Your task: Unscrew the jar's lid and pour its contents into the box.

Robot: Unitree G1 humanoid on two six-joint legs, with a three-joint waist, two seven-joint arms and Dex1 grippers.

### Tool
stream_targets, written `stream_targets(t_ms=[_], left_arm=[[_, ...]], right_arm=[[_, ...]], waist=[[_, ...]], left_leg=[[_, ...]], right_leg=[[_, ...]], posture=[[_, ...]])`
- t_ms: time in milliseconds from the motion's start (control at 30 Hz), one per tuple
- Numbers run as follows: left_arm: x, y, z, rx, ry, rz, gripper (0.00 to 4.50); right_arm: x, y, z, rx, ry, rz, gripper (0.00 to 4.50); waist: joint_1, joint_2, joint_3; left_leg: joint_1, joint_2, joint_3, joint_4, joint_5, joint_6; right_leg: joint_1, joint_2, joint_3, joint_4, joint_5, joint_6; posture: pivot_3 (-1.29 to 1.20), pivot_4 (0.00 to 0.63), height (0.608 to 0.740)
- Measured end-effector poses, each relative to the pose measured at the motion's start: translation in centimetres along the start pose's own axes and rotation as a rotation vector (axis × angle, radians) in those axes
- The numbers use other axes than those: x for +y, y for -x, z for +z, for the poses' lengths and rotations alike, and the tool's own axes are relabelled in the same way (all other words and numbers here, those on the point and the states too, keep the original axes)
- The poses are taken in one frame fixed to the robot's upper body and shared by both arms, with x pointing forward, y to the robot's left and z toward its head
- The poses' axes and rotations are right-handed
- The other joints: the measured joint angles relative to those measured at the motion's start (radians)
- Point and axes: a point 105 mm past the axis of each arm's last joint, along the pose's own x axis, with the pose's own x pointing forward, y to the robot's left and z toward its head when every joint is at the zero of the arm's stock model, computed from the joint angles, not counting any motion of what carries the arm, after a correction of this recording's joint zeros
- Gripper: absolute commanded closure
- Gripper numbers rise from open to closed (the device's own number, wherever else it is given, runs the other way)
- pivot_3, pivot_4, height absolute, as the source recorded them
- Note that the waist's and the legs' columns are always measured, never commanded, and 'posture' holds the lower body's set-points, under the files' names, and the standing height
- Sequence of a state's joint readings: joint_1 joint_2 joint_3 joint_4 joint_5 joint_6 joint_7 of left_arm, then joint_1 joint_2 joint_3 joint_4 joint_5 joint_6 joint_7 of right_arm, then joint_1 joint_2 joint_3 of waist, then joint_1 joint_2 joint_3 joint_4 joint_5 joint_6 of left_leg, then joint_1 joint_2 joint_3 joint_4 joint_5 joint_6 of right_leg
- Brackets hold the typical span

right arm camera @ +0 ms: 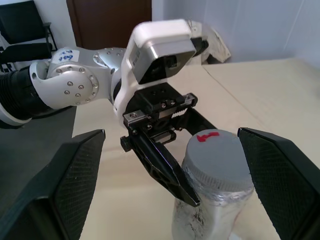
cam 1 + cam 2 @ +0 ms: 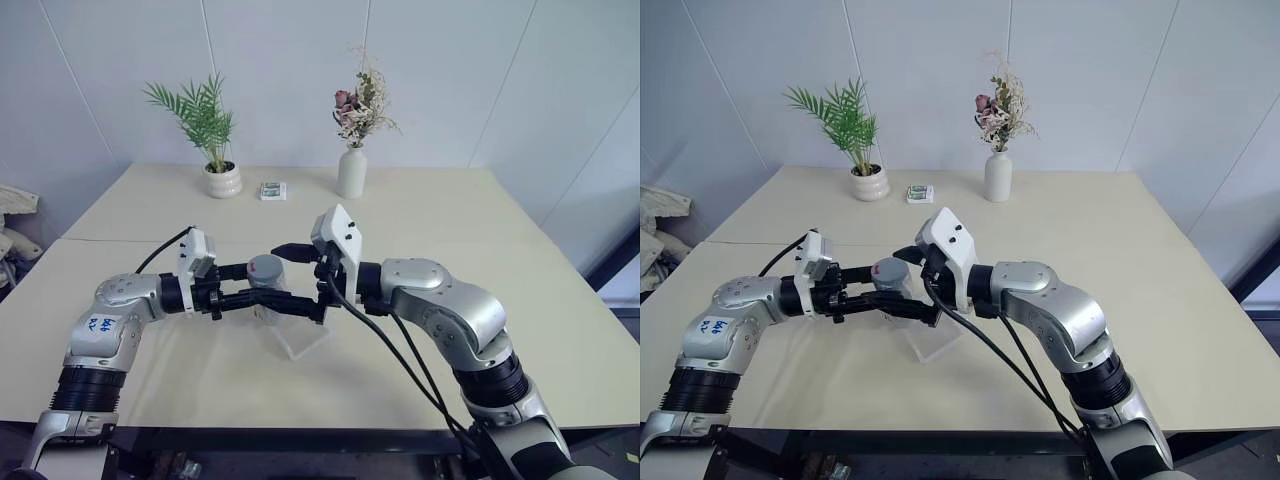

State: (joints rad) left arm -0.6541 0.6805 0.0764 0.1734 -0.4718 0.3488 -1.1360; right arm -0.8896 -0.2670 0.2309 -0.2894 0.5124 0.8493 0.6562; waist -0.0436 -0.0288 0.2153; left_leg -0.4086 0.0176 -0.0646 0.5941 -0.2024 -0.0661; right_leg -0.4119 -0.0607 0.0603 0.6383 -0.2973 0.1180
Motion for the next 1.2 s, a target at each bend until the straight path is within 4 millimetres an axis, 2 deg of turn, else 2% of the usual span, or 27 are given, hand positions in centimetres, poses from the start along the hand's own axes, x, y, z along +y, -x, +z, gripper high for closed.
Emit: stream_targets(t_ms=[200,533,900,1000,1133,1200], left_arm=[[-0.4,-1.0,-0.1,-0.019,0.010,-0.025,2.16],[-0.4,-1.2,-0.1,-0.024,0.010,-0.022,2.16],[-0.4,-1.3,-0.1,-0.027,0.011,-0.018,2.16],[-0.3,-1.3,-0.1,-0.027,0.011,-0.014,2.16],[-0.4,-1.3,-0.1,-0.027,0.010,-0.019,2.16],[-0.4,-1.3,-0.1,-0.027,0.009,-0.019,2.16]], right_arm=[[-0.2,-0.8,-0.2,0.008,-0.021,-0.053,0.00],[-1.8,-1.0,-1.3,0.048,-0.039,-0.156,0.00],[-1.9,-1.6,-1.8,0.057,-0.073,-0.164,0.00],[-1.9,-1.7,-1.8,0.055,-0.081,-0.162,0.65],[-2.2,-1.6,-1.8,0.051,-0.087,-0.180,1.93],[-2.2,-1.6,-1.8,0.051,-0.088,-0.180,1.96]], waist=[[-0.003,0.000,0.000],[-0.010,0.000,0.000],[-0.011,0.000,0.000],[-0.011,0.000,0.000],[-0.011,0.000,0.000],[-0.011,0.000,0.000]], left_leg=[[0.000,0.000,0.000,0.000,0.000,0.000],[0.000,0.000,0.000,0.000,0.000,0.000],[0.000,0.000,0.000,0.000,0.000,0.000],[0.000,0.000,0.000,0.000,0.000,0.000],[0.000,0.000,0.000,0.000,0.000,0.000],[0.000,0.000,0.000,0.000,0.000,0.000]], right_leg=[[0.000,0.000,0.000,0.000,0.000,0.000],[0.000,0.000,0.000,0.000,0.000,0.000],[0.000,0.000,0.000,0.000,0.000,0.000],[0.000,0.000,0.000,0.000,0.000,0.000],[0.000,0.000,0.000,0.000,0.000,0.000],[0.000,0.000,0.000,0.000,0.000,0.000]], posture=[[0.00,0.150,0.740],[0.00,0.150,0.740],[0.00,0.150,0.740],[0.00,0.150,0.740],[0.00,0.150,0.740],[0.00,0.150,0.740]])
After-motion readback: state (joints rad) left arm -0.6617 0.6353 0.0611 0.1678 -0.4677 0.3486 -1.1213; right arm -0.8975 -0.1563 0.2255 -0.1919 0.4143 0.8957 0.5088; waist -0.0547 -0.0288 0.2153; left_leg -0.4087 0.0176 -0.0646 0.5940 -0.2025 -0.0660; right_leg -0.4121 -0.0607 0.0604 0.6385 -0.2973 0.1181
